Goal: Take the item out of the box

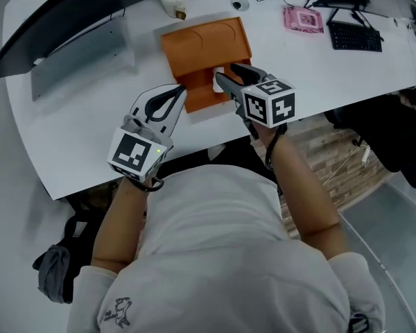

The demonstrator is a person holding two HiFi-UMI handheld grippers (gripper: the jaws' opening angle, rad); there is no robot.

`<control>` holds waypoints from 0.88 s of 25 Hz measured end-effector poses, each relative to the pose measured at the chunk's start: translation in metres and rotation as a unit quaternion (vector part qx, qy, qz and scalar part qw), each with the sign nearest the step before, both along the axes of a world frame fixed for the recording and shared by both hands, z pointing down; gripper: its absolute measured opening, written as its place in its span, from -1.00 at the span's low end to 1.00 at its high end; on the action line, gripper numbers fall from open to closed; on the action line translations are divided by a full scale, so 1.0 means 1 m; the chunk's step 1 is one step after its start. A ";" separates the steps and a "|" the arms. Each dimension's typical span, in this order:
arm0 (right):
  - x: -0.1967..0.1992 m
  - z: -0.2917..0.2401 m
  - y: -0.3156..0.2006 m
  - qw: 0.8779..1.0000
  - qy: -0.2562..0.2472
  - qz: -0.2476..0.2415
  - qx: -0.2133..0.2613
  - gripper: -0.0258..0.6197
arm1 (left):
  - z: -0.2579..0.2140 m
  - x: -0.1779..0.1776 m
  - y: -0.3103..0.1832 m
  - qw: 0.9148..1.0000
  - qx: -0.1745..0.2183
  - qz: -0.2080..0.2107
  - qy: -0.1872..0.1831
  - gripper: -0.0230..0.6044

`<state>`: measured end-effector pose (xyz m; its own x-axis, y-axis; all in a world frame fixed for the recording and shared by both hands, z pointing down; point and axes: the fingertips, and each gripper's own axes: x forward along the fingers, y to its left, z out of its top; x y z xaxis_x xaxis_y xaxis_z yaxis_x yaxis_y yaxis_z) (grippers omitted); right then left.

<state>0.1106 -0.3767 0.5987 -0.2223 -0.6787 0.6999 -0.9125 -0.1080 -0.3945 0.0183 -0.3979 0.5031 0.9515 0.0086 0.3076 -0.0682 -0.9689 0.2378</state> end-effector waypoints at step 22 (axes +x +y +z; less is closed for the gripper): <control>0.004 0.147 0.015 0.979 -0.006 -0.020 -0.203 -0.32 | 0.074 0.003 0.008 0.998 -0.047 0.030 -0.026 -0.93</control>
